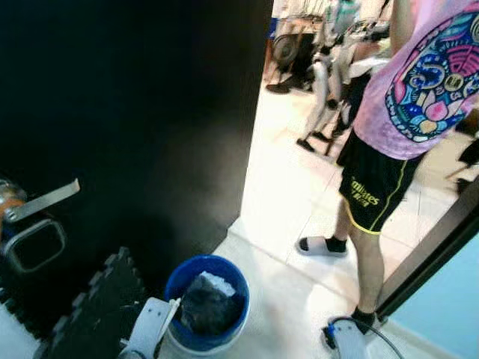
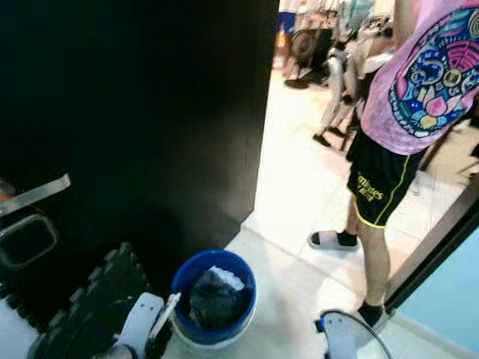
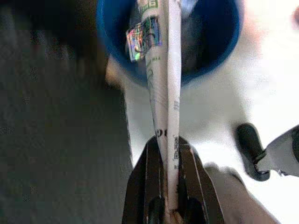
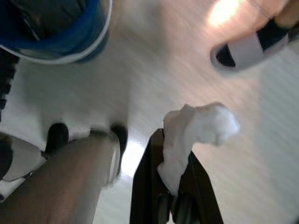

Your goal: Clean up the room

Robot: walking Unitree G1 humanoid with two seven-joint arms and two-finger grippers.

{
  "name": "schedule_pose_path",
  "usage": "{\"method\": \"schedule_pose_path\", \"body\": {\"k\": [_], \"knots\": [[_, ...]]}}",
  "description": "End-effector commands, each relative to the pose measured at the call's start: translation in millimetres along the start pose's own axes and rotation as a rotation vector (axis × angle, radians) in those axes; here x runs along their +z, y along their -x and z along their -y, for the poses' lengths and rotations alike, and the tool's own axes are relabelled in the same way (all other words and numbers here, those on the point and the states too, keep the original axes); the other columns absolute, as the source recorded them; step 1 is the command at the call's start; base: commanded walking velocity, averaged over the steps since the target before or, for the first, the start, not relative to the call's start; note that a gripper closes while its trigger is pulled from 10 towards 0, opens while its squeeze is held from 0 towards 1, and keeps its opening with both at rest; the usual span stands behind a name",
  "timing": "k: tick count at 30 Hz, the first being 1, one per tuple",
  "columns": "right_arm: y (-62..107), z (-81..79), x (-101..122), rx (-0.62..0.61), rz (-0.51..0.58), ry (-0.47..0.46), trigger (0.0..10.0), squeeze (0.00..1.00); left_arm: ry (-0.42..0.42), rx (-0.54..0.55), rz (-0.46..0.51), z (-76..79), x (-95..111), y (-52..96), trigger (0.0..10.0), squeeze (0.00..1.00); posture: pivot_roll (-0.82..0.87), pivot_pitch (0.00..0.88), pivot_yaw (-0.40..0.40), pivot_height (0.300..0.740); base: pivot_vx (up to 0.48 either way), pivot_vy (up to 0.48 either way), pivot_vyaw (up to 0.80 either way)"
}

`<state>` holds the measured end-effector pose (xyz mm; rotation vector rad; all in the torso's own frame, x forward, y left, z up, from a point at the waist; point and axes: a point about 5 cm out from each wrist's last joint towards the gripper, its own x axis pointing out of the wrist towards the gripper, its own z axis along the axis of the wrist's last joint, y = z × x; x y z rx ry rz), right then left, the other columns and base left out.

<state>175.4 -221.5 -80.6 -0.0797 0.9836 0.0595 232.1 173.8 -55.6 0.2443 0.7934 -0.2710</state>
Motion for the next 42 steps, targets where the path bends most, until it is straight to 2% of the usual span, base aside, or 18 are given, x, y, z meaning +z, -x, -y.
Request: {"method": "schedule_pose_path", "body": {"k": [1, 16, 17, 21, 22, 23, 26, 28, 30, 32, 34, 36, 37, 38, 39, 40, 41, 42], "knots": [[1.3, 7.0, 0, -0.024, 0.001, -0.006, 10.0, 0.00, -0.040, -0.065, 0.039, 11.4, 14, -4.1, 10.0, 0.00, 0.00, 0.000, -0.038, 0.740, 0.480, 0.000, 0.00], [-0.1, 11.8, 13, -0.054, 0.013, 0.027, 10.0, 0.00, 0.031, -0.247, 0.049, 35.4, 33, -9.4, 10.0, 0.00, -0.01, 0.000, -0.042, 0.740, 0.086, 0.000, 0.00], [-3.1, 11.2, 43, -0.032, 0.086, 0.052, 10.0, 0.00, 0.034, -0.284, 0.015, 40.3, 30, -9.5, 10.0, 0.00, -0.02, 0.000, -0.040, 0.740, 0.000, 0.000, 0.00], [-4.1, 9.9, 59, -0.016, 0.123, 0.074, 10.0, 0.00, 0.042, -0.306, -0.001, 42.8, 28, -9.4, 10.0, 0.00, -0.02, 0.000, -0.040, 0.740, 0.000, 0.000, 0.00], [-4.6, 7.5, 71, -0.002, 0.147, 0.115, 10.0, 0.00, 0.034, -0.315, -0.010, 44.7, 27, -9.2, 10.0, 0.85, -0.04, 0.000, -0.038, 0.740, 0.000, 0.000, 0.00], [-4.8, 3.7, 86, 0.016, 0.182, 0.166, 10.0, 0.00, 0.037, -0.323, -0.014, 46.9, 26, -9.2, 10.0, 1.00, -0.05, 0.000, -0.041, 0.740, 0.000, 0.000, 0.00], [-3.0, -13.5, 131, 0.090, 0.295, 0.250, 10.0, 0.00, 0.049, -0.335, -0.009, 51.5, 28, -9.7, 10.0, 1.00, -0.05, 0.000, -0.046, 0.740, 0.000, 0.000, 0.00], [-2.1, -22.4, 142, 0.132, 0.320, 0.272, 10.0, 0.00, 0.047, -0.337, -0.009, 52.2, 28, -9.8, 10.0, 1.00, -0.05, 0.000, -0.047, 0.740, 0.000, 0.000, 0.00], [-2.1, -22.4, 142, 0.132, 0.320, 0.272, 10.0, 0.00, 0.047, -0.337, -0.009, 52.2, 28, -9.8, 10.0, 1.00, -0.05, 0.000, -0.047, 0.740, 0.000, 0.000, 0.00], [-0.5, -47.2, 157, 0.265, 0.334, 0.354, 10.0, 0.00, 0.017, -0.321, -0.023, 51.6, 26, -9.8, 10.0, 1.00, -0.05, 0.000, -0.052, 0.740, 0.000, 0.000, 0.00], [-0.5, -47.2, 157, 0.265, 0.334, 0.354, 10.0, 0.00, 0.017, -0.321, -0.023, 51.6, 26, -9.8, 10.0, 1.00, -0.05, 0.000, -0.052, 0.740, 0.000, 0.000, 0.00], [0.5, -76.8, 163, 0.390, 0.297, 0.499, 10.0, 0.00, -0.066, -0.224, -0.062, 40.8, 20, -9.8, 10.0, 1.00, -0.04, 0.000, -0.061, 0.740, 0.000, 0.000, 0.00], [0.5, -76.8, 163, 0.390, 0.297, 0.499, 10.0, 0.00, -0.066, -0.224, -0.062, 40.8, 20, -9.8, 10.0, 1.00, -0.04, 0.000, -0.061, 0.740, 0.000, 0.000, 0.00], [0.5, -94.2, 161, 0.453, 0.267, 0.566, 10.0, 0.00, -0.093, -0.120, -0.081, 26.9, 17, -9.4, 10.0, 0.31, -0.01, 0.000, -0.072, 0.740, 0.000, 0.000, 0.00], [-0.3, -108.5, 156, 0.482, 0.236, 0.621, 10.0, 0.00, -0.122, 0.018, -0.091, 7.9, 17, -8.0, 10.0, 0.00, 0.00, 0.004, -0.080, 0.740, 0.000, 0.000, 0.00], [-0.7, -117.0, 153, 0.497, 0.216, 0.653, 10.0, 0.00, -0.139, 0.107, -0.095, -4.6, 18, -6.4, 10.0, 0.00, 0.01, 0.007, -0.082, 0.740, 0.000, 0.000, 0.00], [-0.7, -117.0, 153, 0.497, 0.216, 0.653, 10.0, 0.00, -0.139, 0.107, -0.095, -4.6, 18, -6.4, 10.0, 0.00, 0.01, 0.007, -0.082, 0.740, 0.000, 0.000, 0.00], [-1.8, -124.0, 148, 0.496, 0.188, 0.676, 10.0, 0.00, -0.135, 0.221, -0.093, -21.1, 19, -3.5, 10.0, 0.00, 0.04, 0.014, -0.096, 0.740, 0.000, 0.000, 0.00]]}}
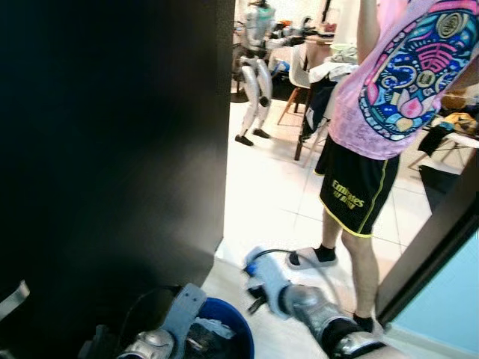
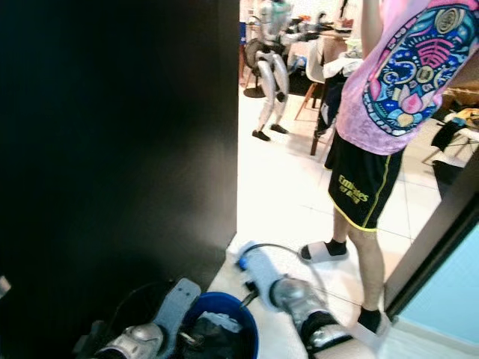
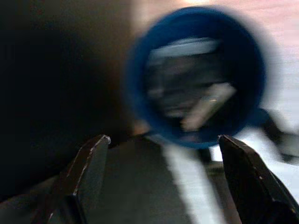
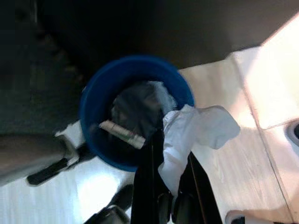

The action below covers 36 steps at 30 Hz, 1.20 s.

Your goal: Clean up the room

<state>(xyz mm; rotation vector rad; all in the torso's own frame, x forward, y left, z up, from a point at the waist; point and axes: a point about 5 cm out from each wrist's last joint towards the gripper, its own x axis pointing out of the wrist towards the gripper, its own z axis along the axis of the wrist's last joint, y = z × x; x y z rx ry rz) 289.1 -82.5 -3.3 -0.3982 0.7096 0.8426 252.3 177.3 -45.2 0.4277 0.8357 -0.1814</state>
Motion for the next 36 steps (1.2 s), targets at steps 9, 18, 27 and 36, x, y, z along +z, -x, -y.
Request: {"method": "schedule_pose_path", "body": {"k": [9, 18, 27, 36], "knots": [[-12.6, -22.7, -5, 0.000, -0.128, 0.026, 10.0, 0.00, 0.047, 0.402, 0.037, -60.3, -3, 9.5, 10.0, 0.00, 0.14, 0.053, -0.135, 0.740, 0.000, 0.000, 0.00], [-21.2, -42.0, 6, 0.059, -0.089, -0.102, 10.0, 1.00, 0.101, 0.357, 0.118, -43.5, -1, 8.5, 10.0, 0.00, 0.19, 0.073, -0.159, 0.740, 0.000, 0.000, 0.00], [-23.0, -40.5, 20, 0.025, 0.000, -0.193, 10.0, 1.00, 0.099, 0.328, 0.110, -34.9, -4, 7.8, 10.0, 0.00, 0.19, 0.068, -0.152, 0.740, 0.000, 0.000, 0.00], [-17.7, -21.0, 27, -0.090, 0.070, -0.273, 10.0, 1.00, 0.134, 0.258, 0.131, -27.1, 0, 6.0, 10.0, 0.00, 0.19, 0.051, -0.145, 0.740, 0.000, 0.000, 0.00]]}}
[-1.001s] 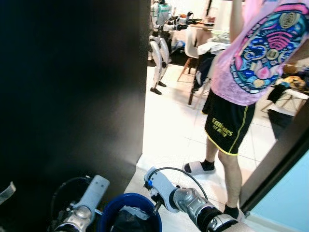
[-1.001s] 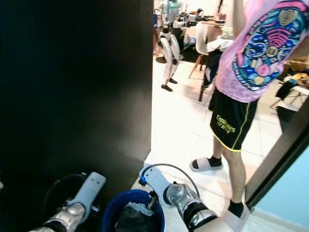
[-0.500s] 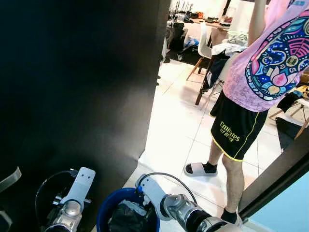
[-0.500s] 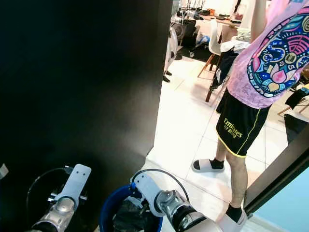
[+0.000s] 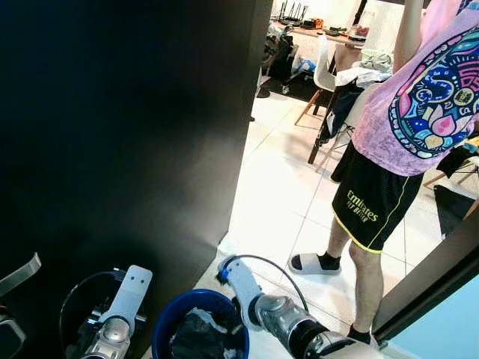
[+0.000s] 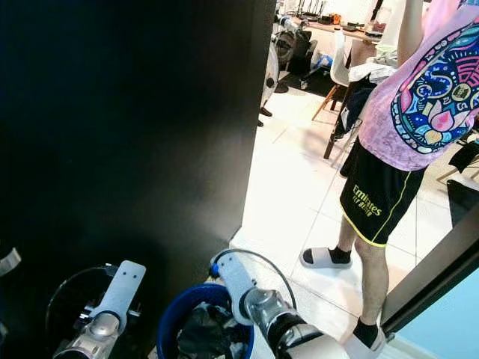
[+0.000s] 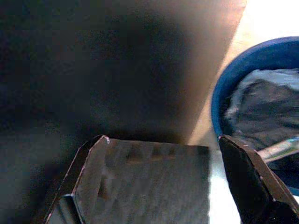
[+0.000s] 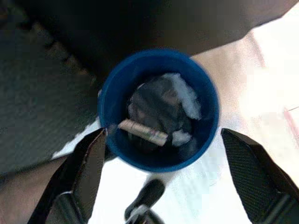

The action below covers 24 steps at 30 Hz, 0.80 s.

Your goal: Clean up the room

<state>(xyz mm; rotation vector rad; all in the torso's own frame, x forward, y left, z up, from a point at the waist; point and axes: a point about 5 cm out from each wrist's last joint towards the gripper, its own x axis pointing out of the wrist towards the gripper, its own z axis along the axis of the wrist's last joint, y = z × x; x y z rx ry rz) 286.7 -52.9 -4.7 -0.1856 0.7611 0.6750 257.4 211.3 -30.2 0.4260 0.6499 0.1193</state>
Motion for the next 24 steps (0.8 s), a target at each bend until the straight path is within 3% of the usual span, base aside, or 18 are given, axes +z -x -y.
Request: {"method": "schedule_pose_path", "body": {"k": [1, 2, 3, 4, 5, 6, 8, 10, 12, 13, 14, 15, 17, 18, 19, 22, 24], "knots": [[0.1, 3.5, 10, -0.049, 0.044, -0.033, 10.0, 0.18, 0.029, -0.076, 0.014, 14.3, 3, 1.6, 10.0, 0.00, 0.18, 0.042, -0.140, 0.740, 0.000, 0.000, 0.00], [0.1, 3.5, 10, -0.049, 0.044, -0.033, 10.0, 0.18, 0.029, -0.076, 0.014, 14.3, 3, 1.6, 10.0, 0.00, 0.18, 0.042, -0.140, 0.740, 0.000, 0.000, 0.00], [4.1, 15.2, 4, -0.105, 0.030, -0.039, 10.0, 0.00, 0.040, -0.112, 0.025, 19.5, 6, 2.1, 10.0, 0.00, 0.18, 0.034, -0.133, 0.740, 0.000, 0.000, 0.00], [10.9, 31.9, -8, -0.182, -0.002, -0.037, 10.0, 0.00, 0.050, -0.142, 0.016, 24.7, 5, 2.9, 10.0, 0.00, 0.16, 0.021, -0.126, 0.740, 0.000, 0.000, 0.00], [10.9, 31.9, -8, -0.182, -0.002, -0.037, 10.0, 0.00, 0.050, -0.142, 0.016, 24.7, 5, 2.9, 10.0, 0.00, 0.16, 0.021, -0.126, 0.740, 0.000, 0.000, 0.00], [20.8, 50.7, -26, -0.268, -0.046, -0.057, 10.0, 0.00, 0.067, -0.170, -0.005, 29.8, 3, 4.0, 10.0, 0.00, 0.14, 0.013, -0.119, 0.740, 0.000, 0.000, 0.00], [37.0, 73.3, -55, -0.376, -0.111, -0.098, 10.0, 0.00, 0.096, -0.200, -0.042, 35.7, -1, 5.7, 10.0, 0.00, 0.12, 0.001, -0.109, 0.740, -0.146, 0.000, 0.00], [37.0, 73.3, -55, -0.376, -0.111, -0.098, 10.0, 0.00, 0.096, -0.200, -0.042, 35.7, -1, 5.7, 10.0, 0.00, 0.12, 0.001, -0.109, 0.740, -0.292, 0.000, 0.00], [54.1, 86.7, -90, -0.452, -0.187, -0.157, 10.0, 0.00, 0.116, -0.225, -0.081, 40.5, -8, 8.1, 10.0, 0.00, 0.10, 0.000, -0.102, 0.740, -0.300, 0.000, 0.00], [54.1, 86.7, -90, -0.452, -0.187, -0.157, 10.0, 0.00, 0.116, -0.225, -0.081, 40.5, -8, 8.1, 10.0, 0.00, 0.10, 0.000, -0.102, 0.740, -0.300, 0.000, 0.00], [65.7, 90.2, -116, -0.485, -0.245, -0.197, 10.0, 0.00, 0.120, -0.241, -0.110, 43.4, -14, 10.2, 10.0, 0.00, 0.09, 0.000, -0.094, 0.740, -0.319, 0.000, 0.00], [65.7, 90.2, -116, -0.485, -0.245, -0.197, 10.0, 0.00, 0.120, -0.241, -0.110, 43.4, -14, 10.2, 10.0, 0.00, 0.09, 0.000, -0.094, 0.740, -0.319, 0.000, 0.00], [88.1, 86.5, -166, -0.543, -0.346, -0.324, 10.0, 0.00, 0.125, -0.267, -0.183, 47.3, -31, 15.9, 10.0, 0.00, 0.07, 0.000, -0.083, 0.740, -0.360, 0.000, 0.00], [88.1, 86.5, -166, -0.543, -0.346, -0.324, 10.0, 0.00, 0.125, -0.267, -0.183, 47.3, -31, 15.9, 10.0, 0.00, 0.07, 0.000, -0.083, 0.740, -0.360, 0.000, 0.00], [97.5, 81.6, -187, -0.576, -0.385, -0.387, 10.0, 0.00, 0.108, -0.281, -0.218, 47.6, -40, 19.2, 10.0, 0.00, 0.04, 0.000, -0.062, 0.740, -0.371, 0.000, 0.00], [97.5, 81.6, -187, -0.576, -0.385, -0.387, 10.0, 0.00, 0.108, -0.281, -0.218, 47.6, -40, 19.2, 10.0, 0.00, 0.04, 0.000, -0.062, 0.740, -0.371, 0.000, 0.00], [111.1, 69.8, -216, -0.632, -0.441, -0.485, 10.0, 0.00, 0.091, -0.296, -0.285, 44.8, -60, 25.8, 10.0, 0.00, 0.03, 0.000, -0.042, 0.740, -0.373, 0.000, 0.00]]}}
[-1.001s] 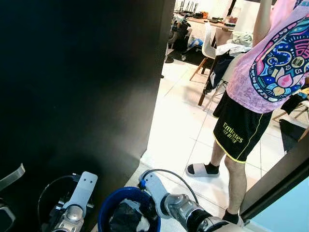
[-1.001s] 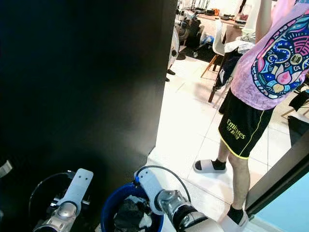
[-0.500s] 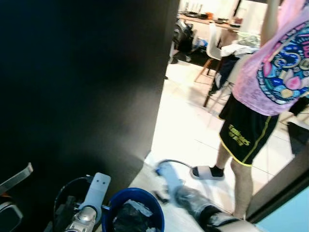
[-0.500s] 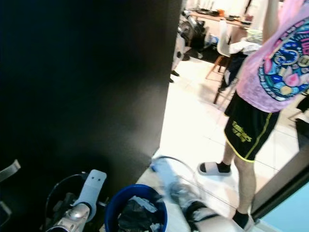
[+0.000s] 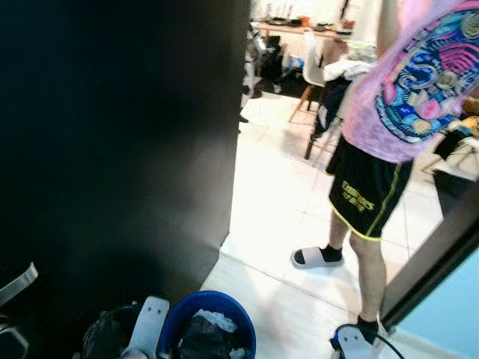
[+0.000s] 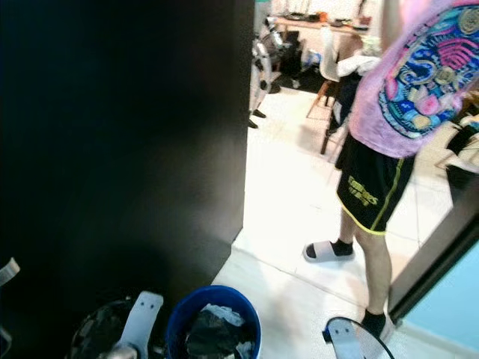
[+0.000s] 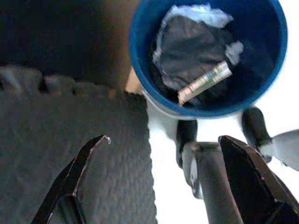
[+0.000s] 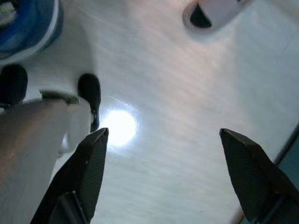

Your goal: Clean up the room

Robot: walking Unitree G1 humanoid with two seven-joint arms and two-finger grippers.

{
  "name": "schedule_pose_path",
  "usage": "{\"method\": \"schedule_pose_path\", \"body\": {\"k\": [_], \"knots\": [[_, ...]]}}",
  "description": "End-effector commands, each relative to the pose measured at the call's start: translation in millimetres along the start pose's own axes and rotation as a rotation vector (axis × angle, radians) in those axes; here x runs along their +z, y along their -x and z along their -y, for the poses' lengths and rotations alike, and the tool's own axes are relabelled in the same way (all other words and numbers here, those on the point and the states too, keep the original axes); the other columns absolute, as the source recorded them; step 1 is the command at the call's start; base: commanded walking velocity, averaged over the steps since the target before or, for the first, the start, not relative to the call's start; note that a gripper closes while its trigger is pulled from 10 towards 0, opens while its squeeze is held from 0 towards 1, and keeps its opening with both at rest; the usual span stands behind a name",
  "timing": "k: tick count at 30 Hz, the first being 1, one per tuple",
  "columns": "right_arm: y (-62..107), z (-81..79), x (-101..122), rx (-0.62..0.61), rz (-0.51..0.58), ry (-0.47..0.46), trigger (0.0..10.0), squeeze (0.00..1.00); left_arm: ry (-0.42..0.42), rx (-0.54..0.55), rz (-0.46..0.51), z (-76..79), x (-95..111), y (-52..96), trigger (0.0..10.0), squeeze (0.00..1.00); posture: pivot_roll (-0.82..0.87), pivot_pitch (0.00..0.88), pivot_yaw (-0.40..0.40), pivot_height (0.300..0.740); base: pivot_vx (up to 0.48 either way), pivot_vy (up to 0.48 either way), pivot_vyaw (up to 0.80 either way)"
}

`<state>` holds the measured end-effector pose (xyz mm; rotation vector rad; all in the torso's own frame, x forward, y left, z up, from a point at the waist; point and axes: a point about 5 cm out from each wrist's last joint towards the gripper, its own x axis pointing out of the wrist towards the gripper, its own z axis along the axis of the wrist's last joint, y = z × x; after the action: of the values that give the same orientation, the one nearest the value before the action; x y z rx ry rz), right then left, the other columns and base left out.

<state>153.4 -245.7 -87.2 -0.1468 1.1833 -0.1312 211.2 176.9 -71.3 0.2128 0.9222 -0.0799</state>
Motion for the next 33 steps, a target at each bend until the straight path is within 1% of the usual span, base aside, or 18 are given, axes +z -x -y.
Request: {"method": "schedule_pose_path", "body": {"k": [1, 2, 3, 5, 8, 11, 16, 20, 24, 28, 33], "knots": [[0.8, 2.3, -18, -0.035, -0.037, -0.074, 10.0, 0.00, -0.017, -0.002, -0.084, -7.0, -24, 3.9, 10.0, 0.00, 0.02, 0.000, -0.035, 0.740, -0.386, 0.000, 0.00], [0.8, 2.3, -18, -0.035, -0.037, -0.074, 10.0, 0.00, -0.017, -0.002, -0.084, -7.0, -24, 3.9, 10.0, 0.00, 0.02, 0.000, -0.035, 0.740, -0.386, 0.000, 0.00], [1.2, 3.0, -24, -0.045, -0.047, -0.089, 10.0, 0.00, -0.020, -0.004, -0.102, -8.2, -29, 5.1, 10.0, 0.00, 0.02, 0.000, -0.033, 0.740, -0.390, 0.000, 0.00], [1.5, 3.8, -27, -0.052, -0.050, -0.093, 10.0, 0.00, -0.024, -0.006, -0.113, -8.8, -33, 5.8, 10.0, 0.00, 0.02, 0.000, -0.033, 0.740, -0.435, 0.000, 0.00], [1.8, 6.1, -28, -0.061, -0.046, -0.085, 10.0, 0.00, -0.028, -0.007, -0.124, -8.7, -35, 6.3, 10.0, 0.00, 0.02, 0.000, -0.036, 0.740, -0.480, 0.000, 0.00], [1.8, 7.6, -27, -0.065, -0.040, -0.076, 10.0, 0.00, -0.028, -0.009, -0.126, -8.2, -36, 6.4, 10.0, 0.00, 0.02, 0.000, -0.036, 0.740, -0.480, 0.000, 0.00], [1.7, 11.0, -20, -0.081, -0.017, -0.063, 10.0, 0.00, -0.025, -0.021, -0.127, -2.2, -37, 6.3, 10.0, 0.00, 0.02, 0.000, -0.045, 0.740, -0.480, 0.000, 0.00], [1.7, 11.2, -19, -0.086, -0.020, -0.045, 10.0, 0.00, -0.029, -0.029, -0.118, -1.2, -36, 6.2, 10.0, 0.00, 0.01, 0.000, -0.046, 0.740, -0.319, 0.000, -0.78], [1.7, 12.0, -19, -0.100, -0.022, -0.051, 10.0, 0.00, -0.045, -0.032, -0.117, -1.1, -36, 6.3, 10.0, 0.00, 0.01, 0.000, -0.046, 0.740, 0.000, 0.000, -0.78], [2.3, 15.6, -22, -0.131, -0.031, -0.048, 10.0, 0.00, -0.080, -0.036, -0.115, -2.0, -37, 6.7, 10.0, 0.00, 0.01, 0.000, -0.044, 0.740, 0.000, 0.000, -0.78], [2.7, 17.8, -24, -0.142, -0.041, -0.045, 10.0, 0.00, -0.091, -0.038, -0.116, -2.8, -39, 7.3, 10.0, 0.00, 0.01, 0.000, -0.043, 0.740, 0.000, 0.000, -0.78]]}}
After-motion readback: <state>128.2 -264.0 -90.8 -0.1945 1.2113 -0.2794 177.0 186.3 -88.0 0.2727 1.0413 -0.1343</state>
